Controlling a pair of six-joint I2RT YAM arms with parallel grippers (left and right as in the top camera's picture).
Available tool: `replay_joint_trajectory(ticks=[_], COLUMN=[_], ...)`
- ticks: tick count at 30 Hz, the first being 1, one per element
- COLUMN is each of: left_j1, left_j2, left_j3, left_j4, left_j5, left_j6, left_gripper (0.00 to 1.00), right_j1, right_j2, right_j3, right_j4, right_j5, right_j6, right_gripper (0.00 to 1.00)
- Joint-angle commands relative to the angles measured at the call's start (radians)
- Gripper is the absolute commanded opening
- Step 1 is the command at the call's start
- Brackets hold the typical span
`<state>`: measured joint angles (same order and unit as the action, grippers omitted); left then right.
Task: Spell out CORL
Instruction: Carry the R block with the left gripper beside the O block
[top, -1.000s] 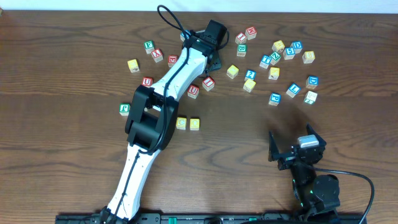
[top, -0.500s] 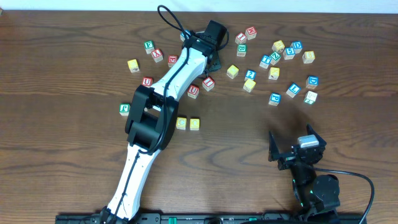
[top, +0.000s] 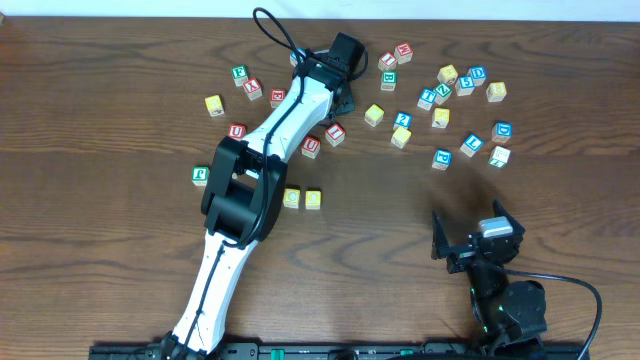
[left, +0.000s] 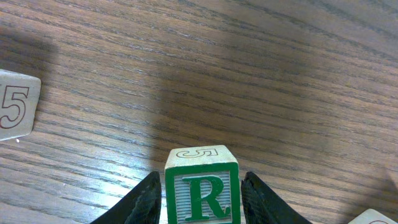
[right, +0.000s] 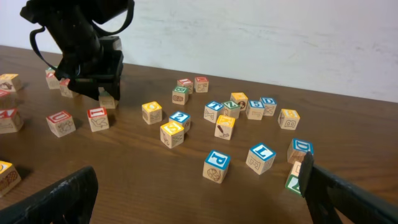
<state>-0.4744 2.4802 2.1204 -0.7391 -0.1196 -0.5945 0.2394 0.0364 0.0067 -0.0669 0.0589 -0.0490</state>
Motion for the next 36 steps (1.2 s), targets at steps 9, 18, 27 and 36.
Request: replay_joint_trajectory(ticks=[9,18,27,36], left_j1=[0.000,0.000,0.000,-0.003], left_j2=[0.033,0.033,0.019,-0.170], left_j3=[-0.012,-0.012,-0.011,-0.006], left_j4=[0.016,0.016,0.011,-0.076], left_j5=[-0.027,-0.027,-0.023,-0.024], left_j6=[0.011,0.011,0.018,0.142], left_gripper=[0.42,0.27,0.19,0.19], right_j1=[-0.006,-0.006,-0.006,-0.006], right_j2=[-0.005,-0.005,-0.005,-0.005], right_j3=[-0.001,-0.001,-0.001,-0.001], right_j4=[-0.004,-0.004,-0.004,-0.004], right_j5=[0.002,0.002,0.002,0.002], right_j6=[-0.012,-0.012,-0.012,-0.012], right_gripper=[0.99,0.99,0.99,0.99])
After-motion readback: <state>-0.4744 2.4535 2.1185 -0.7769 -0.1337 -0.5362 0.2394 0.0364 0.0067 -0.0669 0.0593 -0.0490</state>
